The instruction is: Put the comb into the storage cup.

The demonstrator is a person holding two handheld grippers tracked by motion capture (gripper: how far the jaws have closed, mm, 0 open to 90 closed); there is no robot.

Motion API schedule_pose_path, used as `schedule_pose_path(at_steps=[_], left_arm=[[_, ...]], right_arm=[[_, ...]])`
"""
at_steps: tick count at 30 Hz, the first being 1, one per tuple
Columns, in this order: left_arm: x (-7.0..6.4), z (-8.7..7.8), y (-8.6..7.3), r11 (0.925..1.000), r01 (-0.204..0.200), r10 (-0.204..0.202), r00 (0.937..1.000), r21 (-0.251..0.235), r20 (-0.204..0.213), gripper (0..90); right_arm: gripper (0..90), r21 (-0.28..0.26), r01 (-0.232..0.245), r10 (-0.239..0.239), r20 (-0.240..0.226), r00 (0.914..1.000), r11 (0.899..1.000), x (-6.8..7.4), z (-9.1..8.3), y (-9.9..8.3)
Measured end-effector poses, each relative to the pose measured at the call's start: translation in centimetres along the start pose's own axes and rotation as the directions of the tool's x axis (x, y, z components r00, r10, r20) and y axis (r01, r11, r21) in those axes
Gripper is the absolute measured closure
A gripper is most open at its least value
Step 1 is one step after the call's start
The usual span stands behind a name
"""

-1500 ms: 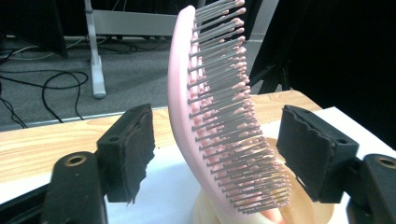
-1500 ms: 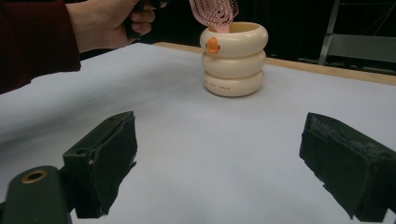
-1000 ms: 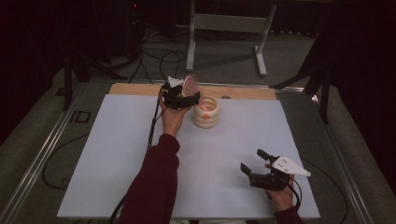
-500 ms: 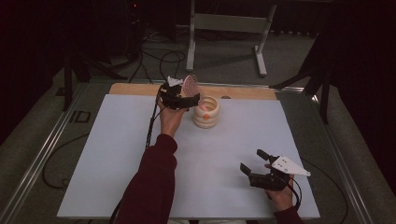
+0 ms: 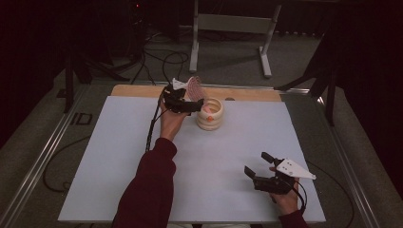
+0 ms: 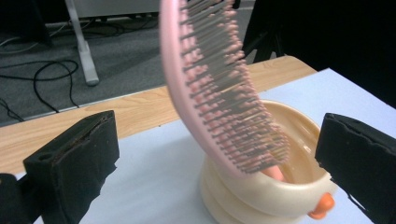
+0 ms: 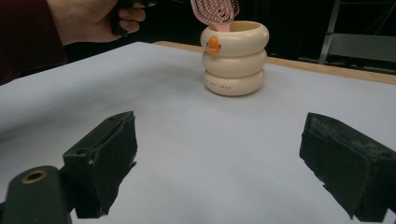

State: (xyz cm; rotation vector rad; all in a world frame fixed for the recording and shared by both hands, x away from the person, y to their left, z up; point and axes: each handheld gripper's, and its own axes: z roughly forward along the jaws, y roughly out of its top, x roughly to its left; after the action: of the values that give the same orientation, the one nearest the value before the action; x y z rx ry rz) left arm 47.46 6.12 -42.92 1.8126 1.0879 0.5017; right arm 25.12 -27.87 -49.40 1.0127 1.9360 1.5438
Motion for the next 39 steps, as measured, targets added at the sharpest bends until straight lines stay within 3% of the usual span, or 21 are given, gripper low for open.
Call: schedule_pose_path(at_steps=[15,22,31,39], left_arm=[[0.2,-2.2,-1.4,0.999,-0.04,0.04,0.9984,-0.019,0.039,0.2],[0.8,-3.9,-2.8,0.9993,-0.025,0.026,0.9986,-0.028,0.047,0.2],[1.6,-6.4,-4.9,0.9982,-0.059,0.059,0.9971,0.005,0.047,0.2],[1.8,-8.8,-6.4,0.9964,-0.085,0.085,0.9955,-0.007,0.042,0.2]], right_arm=[[10.8,0.002,0.003,-0.003,0.0,1.0,1.0,0.1,0.1,0.0],[10.8,0.005,0.006,-0.006,0.0,1.0,1.0,0.2,0.1,0.0],[10.8,0.007,0.009,-0.009,-0.001,1.0,1.0,0.2,0.2,0.0],[10.8,0.01,0.009,-0.009,0.004,0.9999,1.0,0.3,0.2,0.0]])
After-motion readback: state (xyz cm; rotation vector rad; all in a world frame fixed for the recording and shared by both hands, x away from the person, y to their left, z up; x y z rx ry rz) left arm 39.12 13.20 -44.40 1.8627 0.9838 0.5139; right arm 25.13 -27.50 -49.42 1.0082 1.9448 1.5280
